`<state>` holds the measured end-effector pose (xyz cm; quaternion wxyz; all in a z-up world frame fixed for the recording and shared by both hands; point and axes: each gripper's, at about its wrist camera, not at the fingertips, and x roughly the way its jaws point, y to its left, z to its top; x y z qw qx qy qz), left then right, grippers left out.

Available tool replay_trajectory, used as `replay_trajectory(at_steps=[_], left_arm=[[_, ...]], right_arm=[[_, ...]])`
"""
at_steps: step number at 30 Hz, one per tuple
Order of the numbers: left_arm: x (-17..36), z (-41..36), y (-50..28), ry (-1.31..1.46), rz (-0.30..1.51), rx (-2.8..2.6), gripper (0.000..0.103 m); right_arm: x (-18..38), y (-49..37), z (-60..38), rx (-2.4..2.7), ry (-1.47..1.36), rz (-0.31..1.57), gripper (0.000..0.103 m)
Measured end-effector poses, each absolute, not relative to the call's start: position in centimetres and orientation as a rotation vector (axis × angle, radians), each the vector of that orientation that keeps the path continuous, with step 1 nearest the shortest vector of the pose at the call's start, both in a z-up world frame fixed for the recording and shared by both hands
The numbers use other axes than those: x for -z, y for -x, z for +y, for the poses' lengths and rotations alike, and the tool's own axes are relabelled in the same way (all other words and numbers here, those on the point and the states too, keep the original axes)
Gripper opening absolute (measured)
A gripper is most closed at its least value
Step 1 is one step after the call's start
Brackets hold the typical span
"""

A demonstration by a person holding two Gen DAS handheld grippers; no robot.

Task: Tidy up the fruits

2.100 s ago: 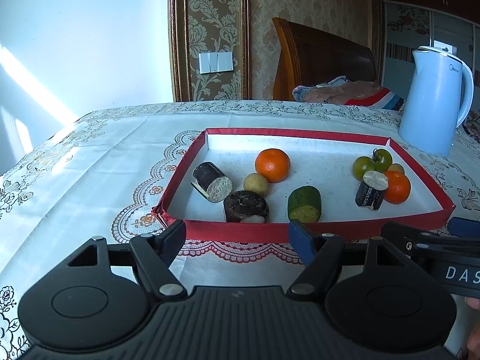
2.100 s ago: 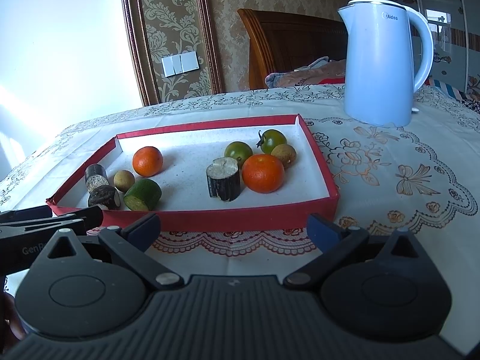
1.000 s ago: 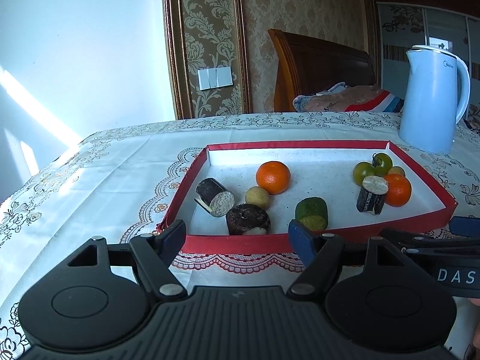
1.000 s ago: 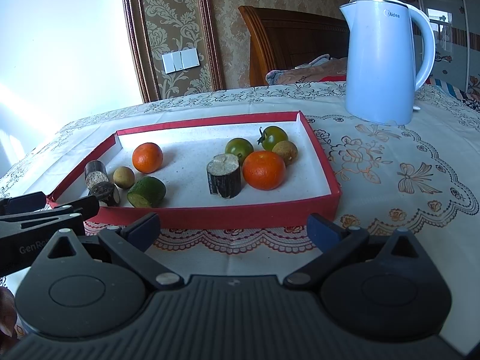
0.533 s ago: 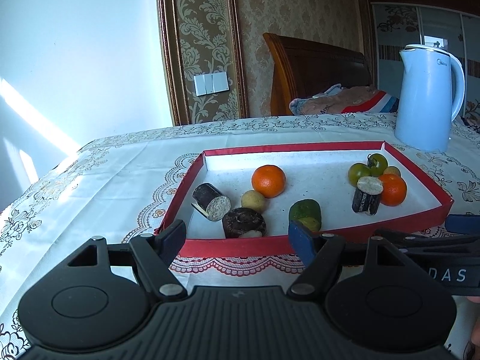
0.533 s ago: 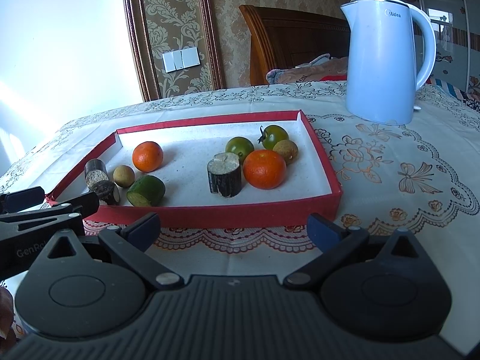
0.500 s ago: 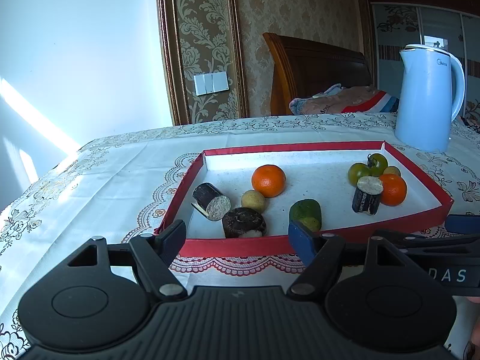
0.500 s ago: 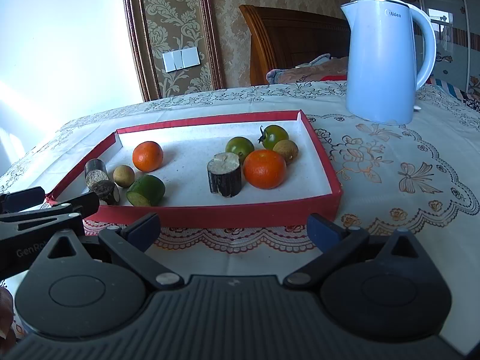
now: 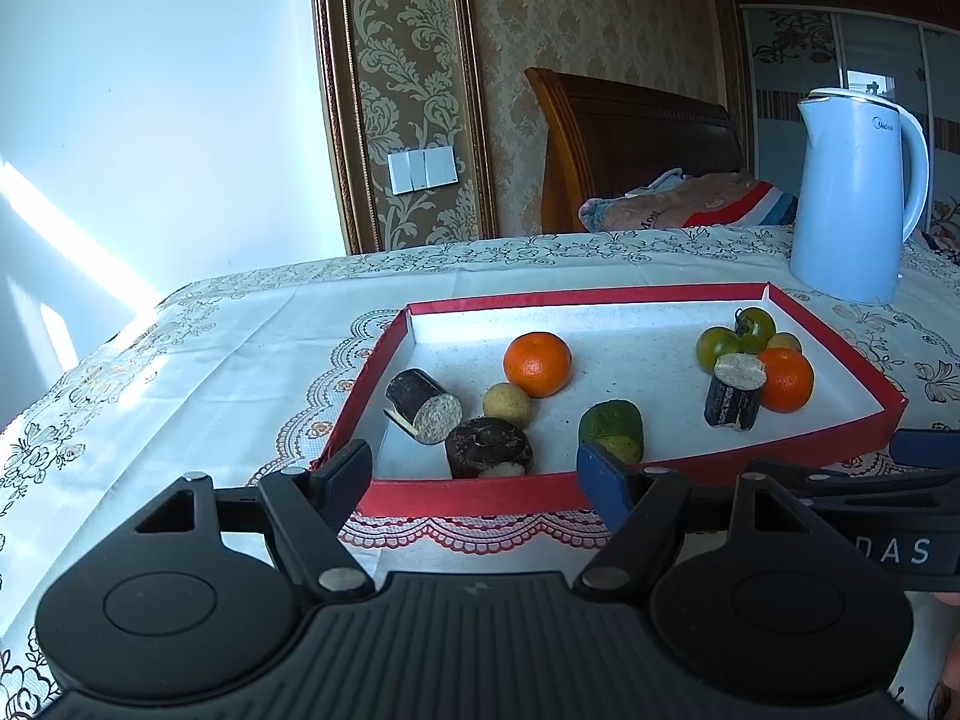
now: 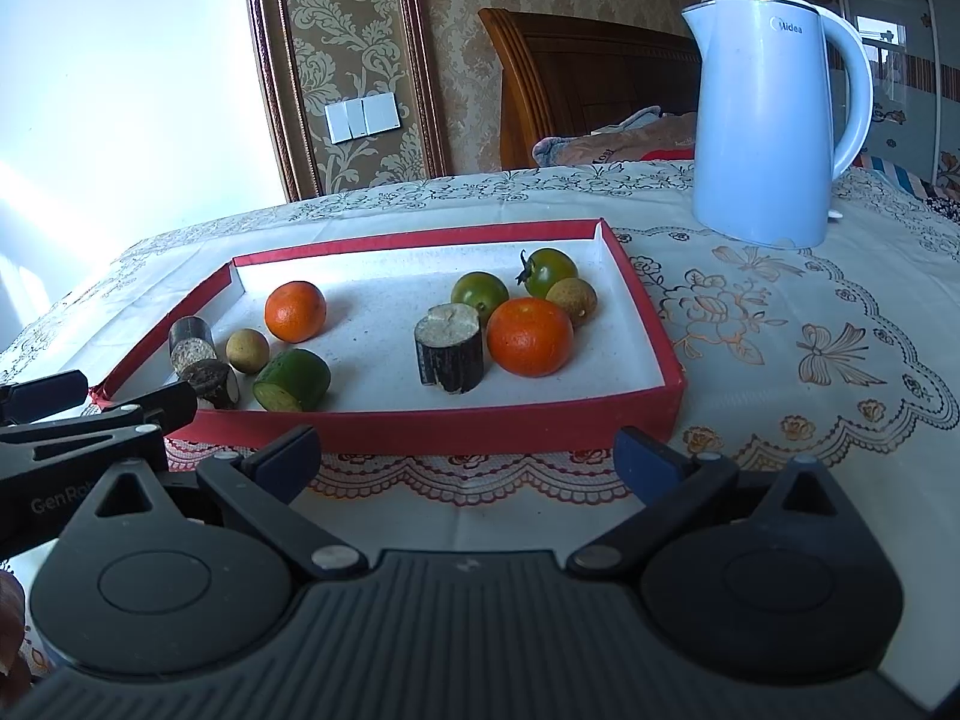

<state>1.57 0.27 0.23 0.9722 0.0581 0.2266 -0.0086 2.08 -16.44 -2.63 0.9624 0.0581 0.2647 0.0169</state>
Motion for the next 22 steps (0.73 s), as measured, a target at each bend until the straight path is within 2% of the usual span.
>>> replay_trajectory(at_steps=[14,18,20,21,22], left_arm=[[-0.9,2.2,-1.1,0.04,0.444,0.114,0.075],[-0.9,1.9,-0.8,0.014,0.42,0.104,0.075],[-0.9,1.7,-0.8,0.005,0.411,0.099,0.081],[-0.9,1.8,-0.8,0.008,0.408,0.099,0.088],[-1.0,1.8,-0.7,0.013,0.404,0.1,0.089]], right_arm=[[2.7,-2.2,-16.4,-0.035,-0.119,0.538,0.103],[2.7,-2.1,-16.3,-0.039,-0.109,0.538,0.103],[2.7,-2.2,-16.4,-0.037,-0.115,0.542,0.103],[2.7,-2.2,-16.4,-0.037,-0.116,0.543,0.103],[2.7,-2.2,-16.4,-0.037,-0.118,0.543,0.103]])
